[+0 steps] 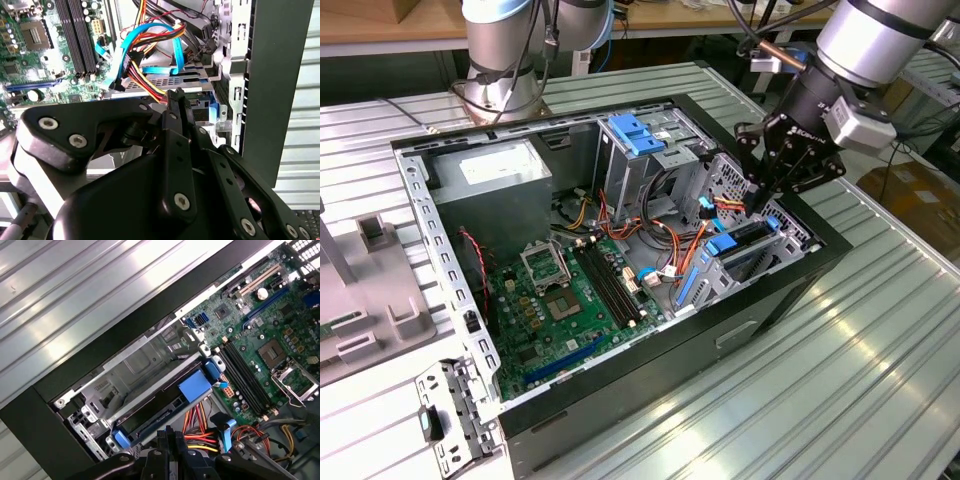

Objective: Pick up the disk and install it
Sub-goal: 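Insert the first disk wire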

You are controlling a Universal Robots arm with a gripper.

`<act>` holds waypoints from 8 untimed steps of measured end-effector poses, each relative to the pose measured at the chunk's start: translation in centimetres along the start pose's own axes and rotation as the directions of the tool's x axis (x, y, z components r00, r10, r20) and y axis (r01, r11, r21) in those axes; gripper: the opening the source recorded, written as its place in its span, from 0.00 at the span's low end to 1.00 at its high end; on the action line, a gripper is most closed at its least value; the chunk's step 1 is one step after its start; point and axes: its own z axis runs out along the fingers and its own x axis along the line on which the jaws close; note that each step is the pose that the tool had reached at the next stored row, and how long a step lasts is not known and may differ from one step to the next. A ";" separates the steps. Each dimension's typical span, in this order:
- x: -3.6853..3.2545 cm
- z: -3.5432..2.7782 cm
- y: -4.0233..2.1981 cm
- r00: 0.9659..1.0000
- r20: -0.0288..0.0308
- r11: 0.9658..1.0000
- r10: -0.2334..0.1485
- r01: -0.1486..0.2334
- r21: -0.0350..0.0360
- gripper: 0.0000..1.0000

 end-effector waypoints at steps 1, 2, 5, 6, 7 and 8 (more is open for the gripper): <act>0.00 0.00 0.00 1.000 0.000 1.000 0.011 -0.011 0.001 0.16; 0.00 0.01 0.00 1.000 0.000 1.000 0.028 -0.028 0.002 0.16; 0.00 0.02 0.00 0.998 0.001 0.998 0.068 -0.068 0.006 0.16; 0.00 0.04 0.00 0.996 0.001 0.996 0.087 -0.087 0.007 0.16; 0.00 0.05 0.00 0.995 0.002 0.995 0.101 -0.102 0.009 0.16; 0.00 0.05 0.00 0.993 0.002 0.993 0.114 -0.114 0.010 0.16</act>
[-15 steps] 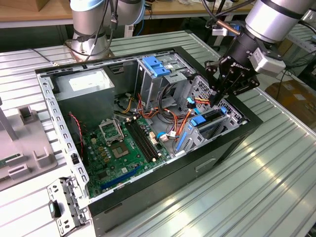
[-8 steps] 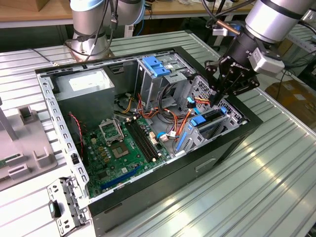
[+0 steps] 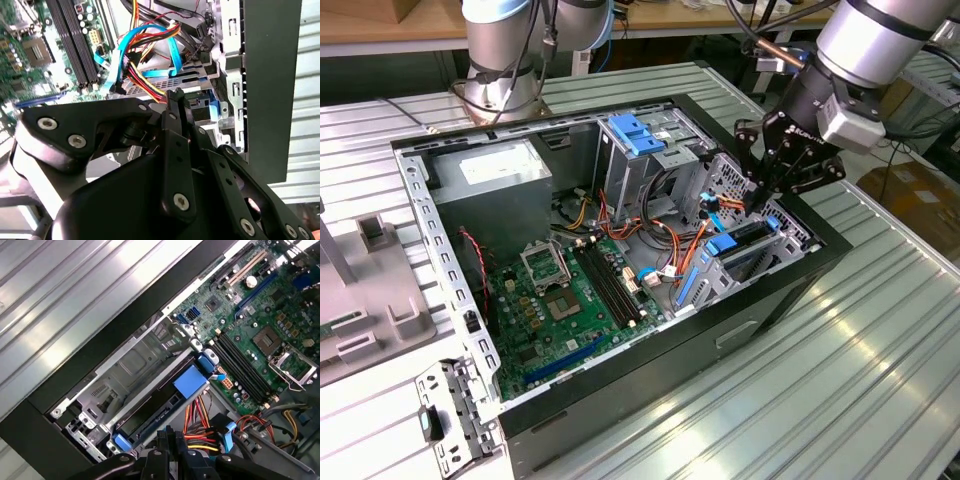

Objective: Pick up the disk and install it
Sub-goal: 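Insert the first disk wire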

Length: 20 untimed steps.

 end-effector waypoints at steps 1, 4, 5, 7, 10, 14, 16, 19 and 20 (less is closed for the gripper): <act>0.00 0.01 0.00 1.000 0.000 1.000 0.023 -0.023 0.002 0.16; 0.00 0.05 0.00 0.996 0.001 0.996 0.091 -0.091 0.008 0.16; 0.01 0.05 0.00 0.995 0.002 0.995 0.103 -0.103 0.009 0.16; 0.01 0.08 0.00 0.989 0.003 0.988 0.151 -0.151 0.013 0.16; 0.01 0.12 0.00 0.981 0.004 0.981 0.195 -0.195 0.017 0.16; 0.02 0.17 0.00 0.961 0.007 0.960 0.277 -0.277 0.024 0.16; 0.02 0.20 0.00 0.950 0.008 0.950 0.312 -0.312 0.027 0.16; 0.02 0.23 0.00 0.933 0.010 0.933 0.359 -0.359 0.030 0.16; 0.02 0.24 0.00 0.928 0.011 0.928 0.372 -0.372 0.031 0.16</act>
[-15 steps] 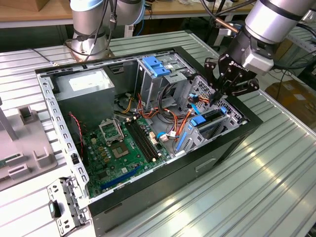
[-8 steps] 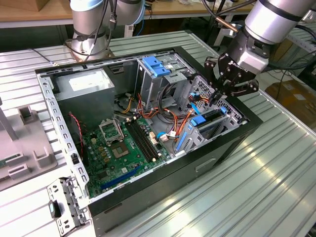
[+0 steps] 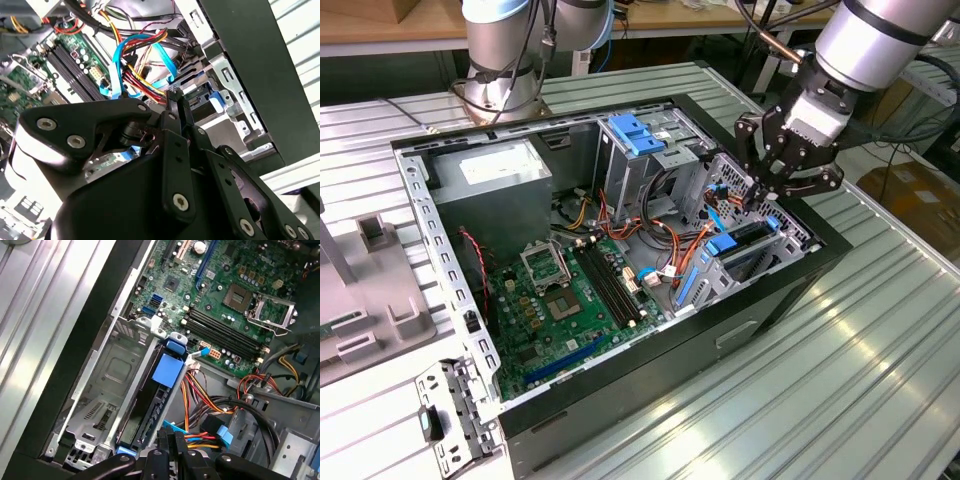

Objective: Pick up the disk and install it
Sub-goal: 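Insert the first disk wire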

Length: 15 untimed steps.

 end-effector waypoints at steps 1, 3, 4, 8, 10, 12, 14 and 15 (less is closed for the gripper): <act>0.00 0.02 0.00 1.000 0.001 1.000 0.031 -0.031 0.003 0.16; 0.00 0.05 0.00 0.997 0.001 0.997 0.073 -0.073 0.006 0.16; 0.00 0.07 0.00 0.995 0.002 0.995 0.098 -0.098 0.008 0.16; 0.01 0.12 0.00 0.986 0.003 0.986 0.169 -0.169 0.014 0.16; 0.02 0.15 0.00 0.977 0.005 0.976 0.215 -0.215 0.018 0.16; 0.02 0.17 0.00 0.969 0.006 0.969 0.246 -0.246 0.021 0.16; 0.02 0.20 0.00 0.961 0.007 0.961 0.276 -0.276 0.024 0.16; 0.02 0.21 0.00 0.957 0.007 0.957 0.289 -0.290 0.025 0.16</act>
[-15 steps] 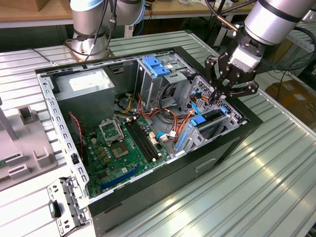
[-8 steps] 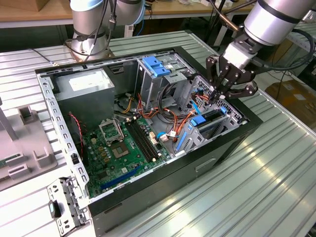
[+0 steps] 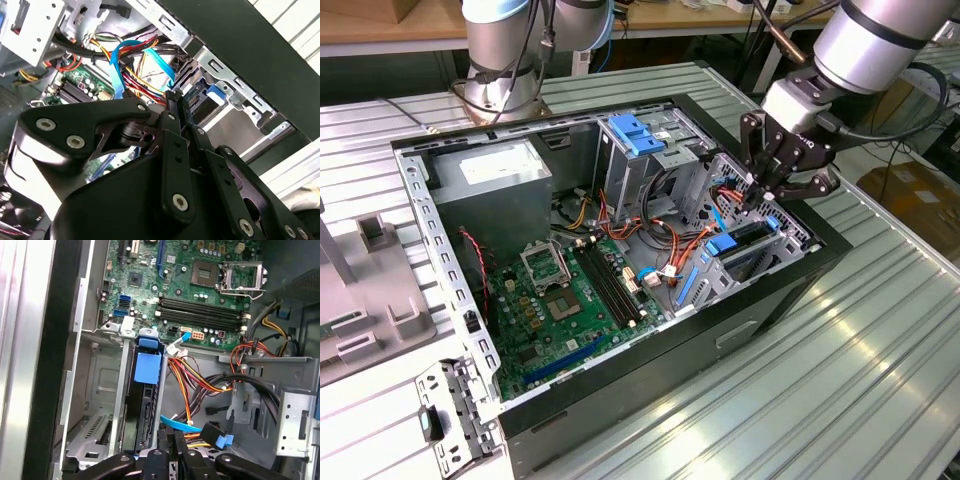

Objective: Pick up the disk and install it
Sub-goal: 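Insert the first disk wire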

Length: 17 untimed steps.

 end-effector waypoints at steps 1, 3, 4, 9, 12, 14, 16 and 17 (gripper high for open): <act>0.00 0.01 0.00 1.000 0.000 1.000 0.016 -0.016 0.001 0.16; 0.00 0.04 0.00 0.999 0.001 0.999 0.053 -0.053 0.005 0.16; 0.00 0.06 0.00 0.997 0.001 0.997 0.075 -0.075 0.006 0.16; 0.01 0.12 0.00 0.987 0.003 0.987 0.163 -0.163 0.014 0.16; 0.01 0.16 0.00 0.977 0.005 0.977 0.213 -0.213 0.018 0.16; 0.02 0.18 0.00 0.968 0.006 0.968 0.251 -0.251 0.021 0.16; 0.02 0.19 0.00 0.961 0.007 0.961 0.275 -0.275 0.023 0.16; 0.02 0.20 0.00 0.957 0.007 0.956 0.292 -0.292 0.025 0.16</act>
